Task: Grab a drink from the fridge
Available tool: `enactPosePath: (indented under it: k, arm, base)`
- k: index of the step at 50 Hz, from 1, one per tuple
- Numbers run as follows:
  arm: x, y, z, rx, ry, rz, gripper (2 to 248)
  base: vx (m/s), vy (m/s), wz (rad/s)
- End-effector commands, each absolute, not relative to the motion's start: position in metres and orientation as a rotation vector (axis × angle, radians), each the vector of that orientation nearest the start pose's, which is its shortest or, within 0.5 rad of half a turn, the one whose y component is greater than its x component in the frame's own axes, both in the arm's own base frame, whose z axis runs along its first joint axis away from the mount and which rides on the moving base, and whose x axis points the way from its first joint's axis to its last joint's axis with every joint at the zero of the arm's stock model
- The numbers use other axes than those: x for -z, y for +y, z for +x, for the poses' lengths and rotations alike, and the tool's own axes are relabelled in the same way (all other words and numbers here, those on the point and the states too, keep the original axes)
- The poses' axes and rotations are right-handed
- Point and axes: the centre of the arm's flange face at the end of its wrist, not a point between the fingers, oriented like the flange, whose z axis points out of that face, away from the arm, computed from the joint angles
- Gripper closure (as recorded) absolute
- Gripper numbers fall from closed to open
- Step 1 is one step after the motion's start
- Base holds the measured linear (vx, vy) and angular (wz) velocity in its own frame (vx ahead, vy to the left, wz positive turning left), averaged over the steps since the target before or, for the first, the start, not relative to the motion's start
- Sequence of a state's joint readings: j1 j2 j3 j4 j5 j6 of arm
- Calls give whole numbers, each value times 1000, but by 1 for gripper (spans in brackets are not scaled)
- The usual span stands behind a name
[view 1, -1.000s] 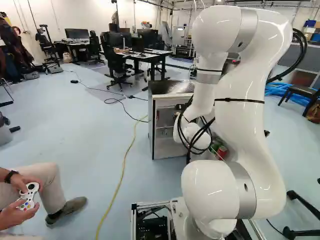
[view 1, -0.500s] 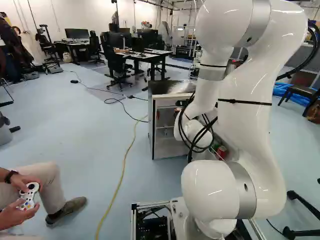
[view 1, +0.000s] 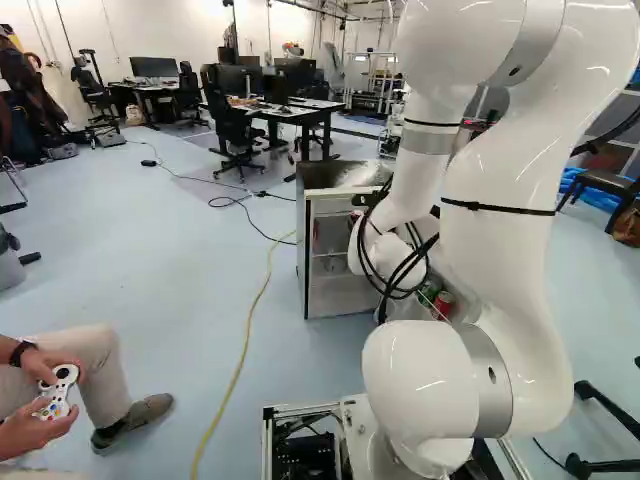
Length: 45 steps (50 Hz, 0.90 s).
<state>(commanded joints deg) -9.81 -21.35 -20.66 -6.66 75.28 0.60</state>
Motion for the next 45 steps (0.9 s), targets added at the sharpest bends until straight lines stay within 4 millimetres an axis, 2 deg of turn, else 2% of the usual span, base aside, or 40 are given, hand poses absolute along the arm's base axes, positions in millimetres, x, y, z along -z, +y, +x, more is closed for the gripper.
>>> enactPosePath:
  k: [45]
  arm:
    - [-309, -54, 383, 1932, 63, -2519, 158]
  base:
    - [0, 0, 0]
